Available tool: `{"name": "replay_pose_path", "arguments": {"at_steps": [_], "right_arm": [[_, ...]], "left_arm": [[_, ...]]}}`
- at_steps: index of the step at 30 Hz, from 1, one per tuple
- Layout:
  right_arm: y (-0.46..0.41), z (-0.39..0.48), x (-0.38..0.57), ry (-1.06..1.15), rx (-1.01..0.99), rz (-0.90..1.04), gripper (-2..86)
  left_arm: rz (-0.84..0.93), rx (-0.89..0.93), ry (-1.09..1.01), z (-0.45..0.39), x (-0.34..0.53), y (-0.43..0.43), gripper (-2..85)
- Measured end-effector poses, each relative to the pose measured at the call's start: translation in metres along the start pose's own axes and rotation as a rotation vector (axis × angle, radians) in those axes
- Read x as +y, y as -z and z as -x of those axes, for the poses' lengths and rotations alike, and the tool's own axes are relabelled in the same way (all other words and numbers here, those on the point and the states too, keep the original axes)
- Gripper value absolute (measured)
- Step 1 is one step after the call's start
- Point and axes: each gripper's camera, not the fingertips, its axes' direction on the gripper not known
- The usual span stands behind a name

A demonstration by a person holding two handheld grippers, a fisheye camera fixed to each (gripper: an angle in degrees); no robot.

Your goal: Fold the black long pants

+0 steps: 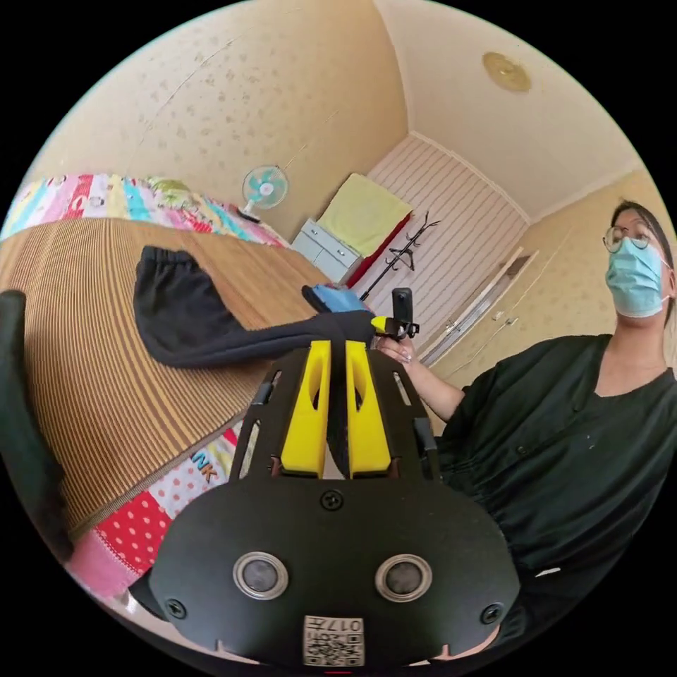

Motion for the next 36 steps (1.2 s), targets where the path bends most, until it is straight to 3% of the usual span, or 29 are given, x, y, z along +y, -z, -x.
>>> {"name": "replay_pose_path", "arguments": {"at_steps": [7,11,14,17,22,26,32,36], "right_arm": [[0.062,0.185,-0.130,0.440,-0.021,-0.188,1.6],[0.077,0.246,-0.200,0.480,-0.050,-0.214,1.5],[0.077,0.262,-0.254,0.421,0.044,-0.207,1.6],[0.061,0.235,-0.291,0.316,0.141,-0.199,1.6],[-0.001,0.116,-0.339,0.082,0.386,-0.131,1.6],[-0.049,0.045,-0.361,0.037,0.539,-0.108,1.6],[-0.101,-0.049,-0.313,-0.023,0.502,-0.011,1.8],[-0.147,-0.097,-0.213,-0.010,0.581,0.153,2.4]], "left_arm": [[-0.292,0.038,-0.361,-0.145,-0.128,0.090,4.2],[-0.371,0.013,-0.425,-0.193,-0.185,0.119,4.2],[-0.369,-0.062,-0.393,-0.199,-0.231,0.122,4.2],[-0.323,-0.056,-0.255,-0.157,-0.272,0.108,4.2],[-0.168,-0.125,0.063,-0.026,-0.328,0.051,4.1],[-0.083,-0.229,0.134,0.044,-0.347,0.015,4.2],[0.029,-0.290,0.170,0.121,-0.276,-0.044,4.7],[0.145,-0.328,0.221,0.161,-0.178,-0.104,4.9]]}}
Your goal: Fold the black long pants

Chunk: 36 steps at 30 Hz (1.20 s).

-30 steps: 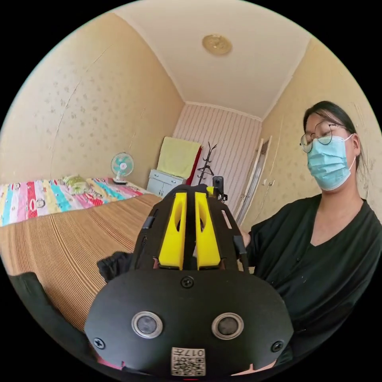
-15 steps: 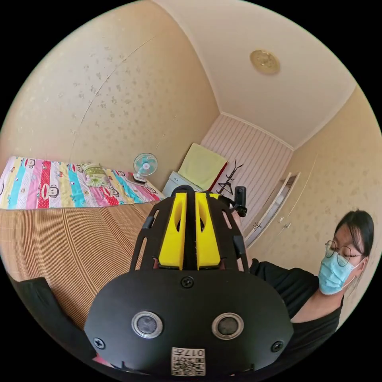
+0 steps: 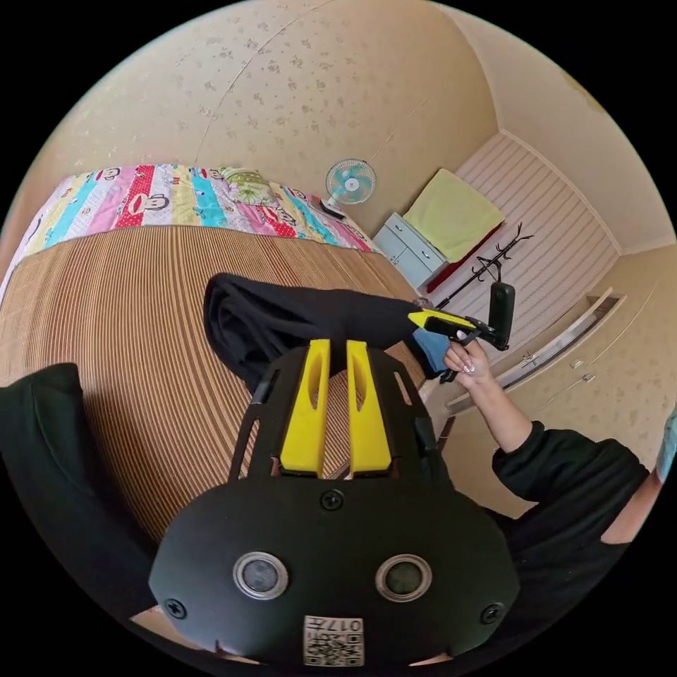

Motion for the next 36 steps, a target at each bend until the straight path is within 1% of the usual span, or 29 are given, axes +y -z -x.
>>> {"name": "replay_pose_path", "arguments": {"at_steps": [2,4,6,8,9,10,12,15,18,19,21,23,25,28,30,32,33,36], "right_arm": [[-0.033,-0.007,0.046,-0.026,0.041,0.052,2.9],[-0.071,-0.028,0.105,-0.144,0.053,0.136,3.9],[-0.088,-0.047,0.147,-0.247,0.045,0.172,5.2],[-0.093,-0.069,0.177,-0.352,-0.020,0.180,7.1],[-0.091,-0.086,0.188,-0.423,-0.073,0.161,8.2],[-0.084,-0.101,0.193,-0.473,-0.136,0.113,9.0],[-0.070,-0.122,0.187,-0.519,-0.194,0.034,10.2],[-0.061,-0.147,0.151,-0.512,-0.252,-0.027,12.3],[-0.080,-0.159,0.115,-0.471,-0.320,0.026,13.5],[-0.090,-0.158,0.106,-0.451,-0.311,0.060,13.4],[-0.104,-0.156,0.103,-0.452,-0.290,0.112,12.7],[-0.103,-0.151,0.109,-0.448,-0.276,0.090,11.0],[-0.082,-0.137,0.123,-0.410,-0.239,-0.028,8.9],[-0.068,-0.129,0.131,-0.380,-0.234,-0.079,8.9],[-0.074,-0.129,0.129,-0.359,-0.262,-0.032,8.8],[-0.079,-0.129,0.126,-0.352,-0.257,-0.016,8.5],[-0.079,-0.128,0.126,-0.343,-0.236,-0.020,8.2],[-0.086,-0.128,0.126,-0.326,-0.215,0.022,7.8]], "left_arm": [[0.059,-0.026,0.025,0.013,0.037,-0.038,5.1],[0.149,-0.062,0.110,0.033,0.084,-0.083,5.7],[0.172,-0.021,0.185,0.050,0.113,-0.102,7.6],[0.135,0.052,0.270,0.068,0.131,-0.106,10.2],[0.088,0.100,0.311,0.080,0.135,-0.102,11.3],[0.040,0.129,0.339,0.092,0.132,-0.096,11.8],[0.002,0.146,0.361,0.107,0.118,-0.088,12.5],[0.017,0.154,0.332,0.119,0.077,-0.091,14.0],[0.130,0.161,0.294,0.121,0.048,-0.123,15.7],[0.181,0.164,0.285,0.119,0.046,-0.139,15.6],[0.207,0.163,0.266,0.112,0.050,-0.156,13.7],[0.152,0.120,0.264,0.103,0.061,-0.154,12.6],[0.061,0.085,0.267,0.095,0.075,-0.144,12.3],[-0.052,0.050,0.219,0.083,0.084,-0.128,11.1],[-0.055,0.056,0.190,0.081,0.079,-0.130,10.8],[0.000,0.071,0.186,0.083,0.070,-0.142,10.6],[0.042,0.058,0.193,0.086,0.066,-0.151,10.0],[0.040,0.015,0.187,0.083,0.065,-0.152,8.9]]}}
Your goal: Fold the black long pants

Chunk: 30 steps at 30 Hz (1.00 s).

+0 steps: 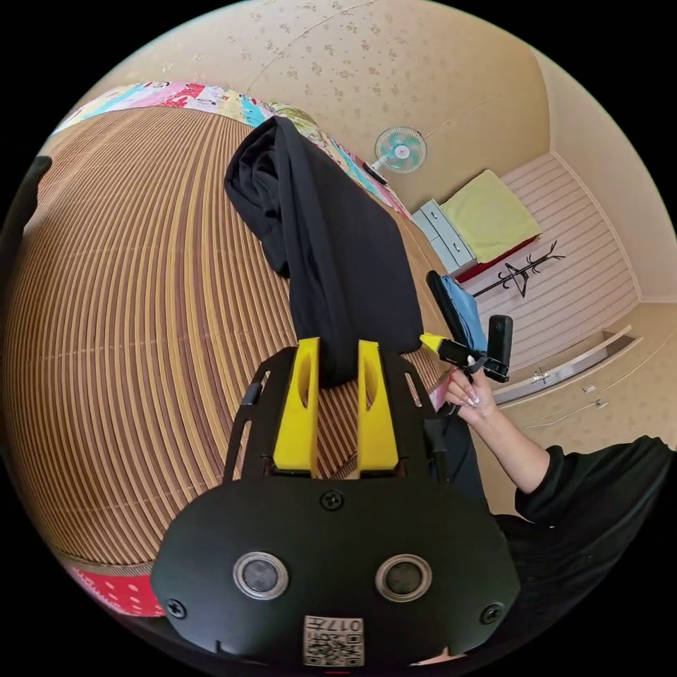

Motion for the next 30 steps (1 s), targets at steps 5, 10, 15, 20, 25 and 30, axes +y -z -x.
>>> {"name": "replay_pose_path", "arguments": {"at_steps": [5,10,15,20,25,30], "right_arm": [[0.020,0.001,0.018,-0.042,0.026,-0.052,9.1],[0.010,-0.018,0.023,-0.188,-0.096,-0.073,14.1],[-0.016,-0.015,0.017,-0.295,-0.076,-0.056,8.3],[-0.005,0.004,0.038,-0.270,-0.151,-0.080,5.9],[0.004,0.047,0.113,-0.224,-0.095,-0.018,4.9],[0.041,0.093,0.180,-0.106,-0.234,-0.111,3.8]], "left_arm": [[-0.070,-0.085,-0.034,-0.012,0.019,0.020,10.7],[-0.004,0.053,0.070,0.008,0.011,0.003,12.4],[0.059,0.112,0.222,0.027,0.001,-0.003,8.6],[0.110,0.199,0.218,0.027,0.014,0.011,7.1],[0.108,0.208,0.199,0.007,0.092,0.027,6.8],[-0.033,0.427,0.145,-0.019,0.154,0.071,6.4]]}}
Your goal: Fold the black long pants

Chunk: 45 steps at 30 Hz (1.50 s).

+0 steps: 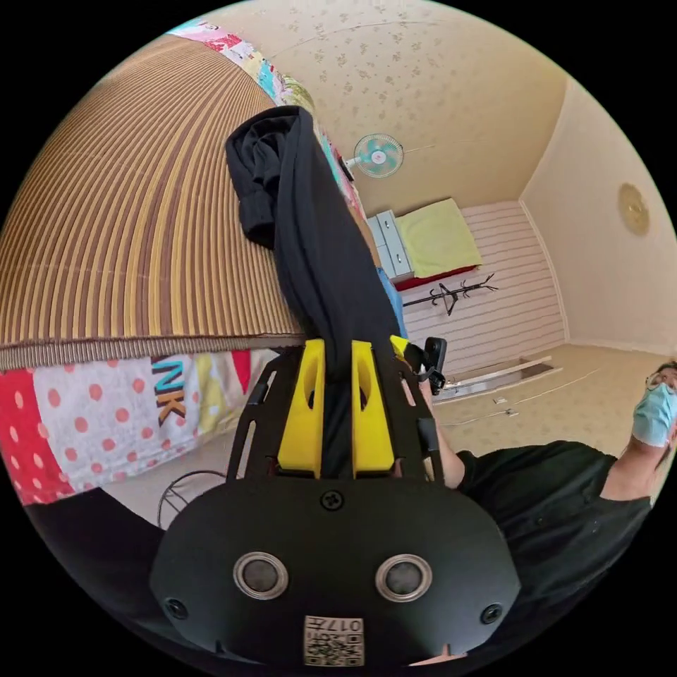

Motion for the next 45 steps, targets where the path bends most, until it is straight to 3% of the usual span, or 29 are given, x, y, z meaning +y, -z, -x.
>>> {"name": "replay_pose_path", "arguments": {"at_steps": [3,10,16,19,23,30,34,40,45], "right_arm": [[0.027,0.060,-0.001,0.161,-0.041,-0.047,3.2],[0.081,0.255,-0.048,0.556,0.038,-0.156,2.2],[0.137,0.387,-0.034,0.760,-0.026,-0.288,2.5],[0.143,0.419,-0.030,0.753,-0.016,-0.327,2.8],[0.125,0.413,-0.058,0.700,0.037,-0.334,3.2],[0.025,0.300,-0.174,0.375,0.275,-0.119,3.2],[-0.013,0.286,-0.150,0.478,0.418,-0.027,3.3],[0.027,0.267,-0.106,0.548,0.091,-0.115,5.4],[0.042,0.254,-0.130,0.475,0.008,-0.108,5.3]], "left_arm": [[-0.106,0.103,-0.150,-0.059,0.005,0.033,6.4],[-0.280,0.057,-0.570,-0.255,-0.030,0.107,6.2],[-0.421,0.161,-0.817,-0.385,-0.009,0.149,6.1],[-0.475,0.150,-0.850,-0.413,-0.002,0.154,5.9],[-0.461,0.095,-0.753,-0.406,-0.040,0.146,5.9],[-0.243,-0.008,-0.345,-0.283,-0.159,0.101,5.6],[-0.191,-0.124,-0.399,-0.262,-0.132,0.087,5.6],[-0.241,-0.024,-0.645,-0.286,-0.073,0.098,5.9],[-0.195,-0.072,-0.645,-0.299,-0.090,0.089,6.0]]}}
